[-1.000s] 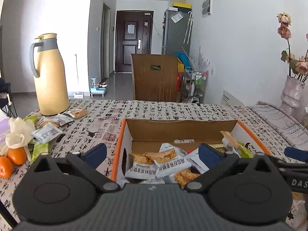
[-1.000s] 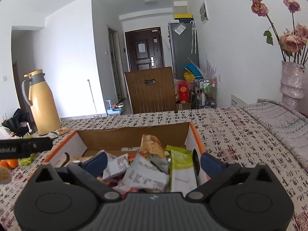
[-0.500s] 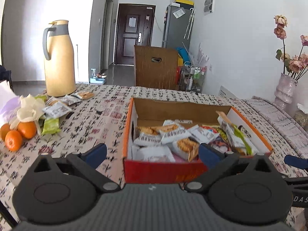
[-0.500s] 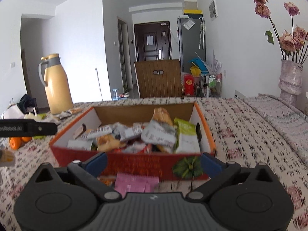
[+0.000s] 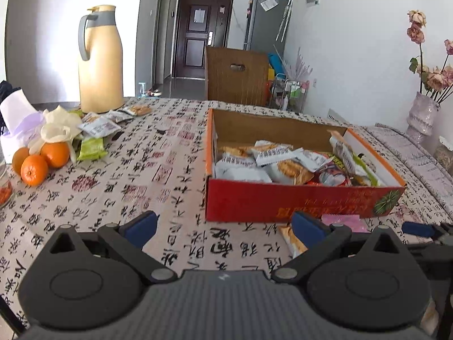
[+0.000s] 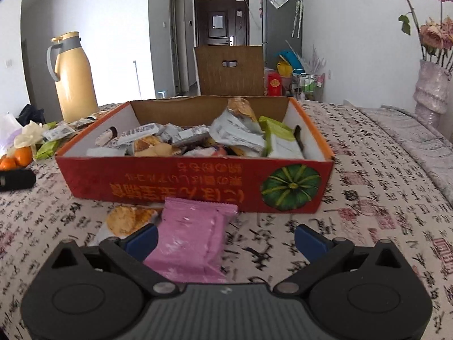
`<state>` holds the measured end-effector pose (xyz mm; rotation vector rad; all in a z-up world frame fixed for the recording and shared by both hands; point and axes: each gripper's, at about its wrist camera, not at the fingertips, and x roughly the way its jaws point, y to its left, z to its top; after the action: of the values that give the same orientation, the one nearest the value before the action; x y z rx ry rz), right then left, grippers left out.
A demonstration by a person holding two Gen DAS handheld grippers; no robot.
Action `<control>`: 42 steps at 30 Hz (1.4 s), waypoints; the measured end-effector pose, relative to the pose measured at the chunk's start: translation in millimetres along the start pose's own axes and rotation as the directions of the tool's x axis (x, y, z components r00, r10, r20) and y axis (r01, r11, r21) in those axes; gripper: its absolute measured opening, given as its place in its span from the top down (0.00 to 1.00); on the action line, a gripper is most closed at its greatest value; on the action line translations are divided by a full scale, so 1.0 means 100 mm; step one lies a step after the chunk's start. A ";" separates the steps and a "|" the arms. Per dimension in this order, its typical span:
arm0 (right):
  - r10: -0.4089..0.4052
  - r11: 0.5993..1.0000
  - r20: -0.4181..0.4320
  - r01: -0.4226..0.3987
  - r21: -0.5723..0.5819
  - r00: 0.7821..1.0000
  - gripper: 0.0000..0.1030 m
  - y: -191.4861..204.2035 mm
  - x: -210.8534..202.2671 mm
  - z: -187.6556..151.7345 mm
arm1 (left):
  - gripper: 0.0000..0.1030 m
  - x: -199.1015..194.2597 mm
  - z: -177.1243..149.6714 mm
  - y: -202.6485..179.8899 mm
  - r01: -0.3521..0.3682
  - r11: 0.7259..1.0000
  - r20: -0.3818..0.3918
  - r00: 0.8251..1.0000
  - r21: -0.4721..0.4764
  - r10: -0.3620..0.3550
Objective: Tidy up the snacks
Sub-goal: 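Withdraw both tools from the box toward the remaining packets, then grasp the pink packet with the right tool while the left tool grasps a white packet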
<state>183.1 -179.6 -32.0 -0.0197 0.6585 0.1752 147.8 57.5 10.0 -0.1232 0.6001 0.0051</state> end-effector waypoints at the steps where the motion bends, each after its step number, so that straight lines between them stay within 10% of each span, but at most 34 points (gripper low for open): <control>1: 0.002 1.000 -0.005 -0.002 -0.008 1.000 0.00 0.03 0.03 0.02 | 0.00 0.01 -0.01 0.00 -0.002 1.000 -0.005 1.000 -0.002 0.002; 8: -0.016 0.998 -0.097 0.010 -0.066 0.995 0.12 0.22 0.37 0.05 | 0.00 0.09 -0.06 0.00 -0.017 1.000 -0.040 0.999 -0.001 0.017; 12: 0.034 0.997 -0.105 -0.041 -0.067 0.994 0.41 0.24 0.36 0.03 | 0.00 0.12 -0.07 -0.02 -0.025 1.000 -0.053 0.998 0.000 0.025; 29: -0.018 0.996 0.057 0.013 0.083 0.998 0.41 -0.61 -0.28 -0.10 | 0.00 0.51 -0.07 -0.82 0.013 0.997 -0.192 0.981 0.078 0.002; 42: -0.020 0.989 0.109 0.004 0.147 0.994 0.41 -0.98 -0.31 -0.21 | 0.00 0.97 -0.19 -1.27 -0.134 0.984 -0.269 0.950 0.114 0.160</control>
<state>162.7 -282.1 -33.9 0.1264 0.5600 0.1154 222.1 -73.8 -45.6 0.0138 0.8879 0.1057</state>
